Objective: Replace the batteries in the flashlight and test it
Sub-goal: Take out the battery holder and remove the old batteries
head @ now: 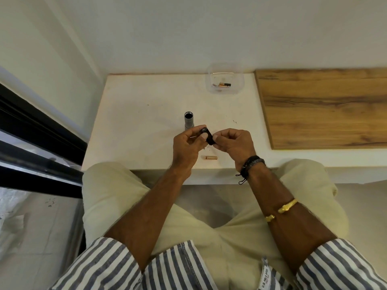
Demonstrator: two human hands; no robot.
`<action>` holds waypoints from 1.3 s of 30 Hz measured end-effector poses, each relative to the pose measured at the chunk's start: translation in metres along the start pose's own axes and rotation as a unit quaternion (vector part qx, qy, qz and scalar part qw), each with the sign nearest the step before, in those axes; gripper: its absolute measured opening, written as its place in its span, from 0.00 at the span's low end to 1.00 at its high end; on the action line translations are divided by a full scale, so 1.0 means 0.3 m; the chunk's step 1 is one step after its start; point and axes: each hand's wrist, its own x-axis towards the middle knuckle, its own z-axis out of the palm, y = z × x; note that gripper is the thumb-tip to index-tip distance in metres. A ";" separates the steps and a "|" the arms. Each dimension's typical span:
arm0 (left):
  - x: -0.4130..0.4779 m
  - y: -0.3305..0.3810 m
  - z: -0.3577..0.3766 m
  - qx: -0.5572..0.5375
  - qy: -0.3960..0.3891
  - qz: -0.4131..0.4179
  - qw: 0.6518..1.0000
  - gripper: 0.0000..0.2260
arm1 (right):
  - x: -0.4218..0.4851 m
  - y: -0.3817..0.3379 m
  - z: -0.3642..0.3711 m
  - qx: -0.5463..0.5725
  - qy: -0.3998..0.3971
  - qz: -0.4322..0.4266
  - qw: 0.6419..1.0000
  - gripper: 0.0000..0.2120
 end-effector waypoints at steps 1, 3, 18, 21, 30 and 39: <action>0.003 -0.002 0.000 -0.019 0.003 -0.014 1.000 0.12 | 0.004 0.000 -0.002 0.021 0.002 0.009 1.000 0.03; 0.005 -0.006 -0.001 -0.050 0.012 -0.037 0.998 0.12 | 0.006 0.001 -0.015 0.053 0.017 0.025 0.998 0.02; 0.017 -0.013 -0.012 -0.157 0.004 -0.134 0.978 0.13 | 0.011 0.052 -0.031 -0.243 -0.068 0.082 0.964 0.04; 0.018 -0.021 -0.012 -0.193 -0.018 -0.189 0.963 0.13 | 0.021 0.042 -0.054 -0.186 -0.024 0.076 0.979 0.03; -0.002 -0.024 -0.012 -0.180 -0.054 -0.201 0.961 0.12 | -0.001 0.021 -0.040 -0.016 -0.026 0.020 0.999 0.06; -0.018 0.016 -0.010 -0.133 -0.051 -0.214 0.966 0.12 | -0.021 0.008 -0.032 0.027 -0.052 0.026 0.998 0.07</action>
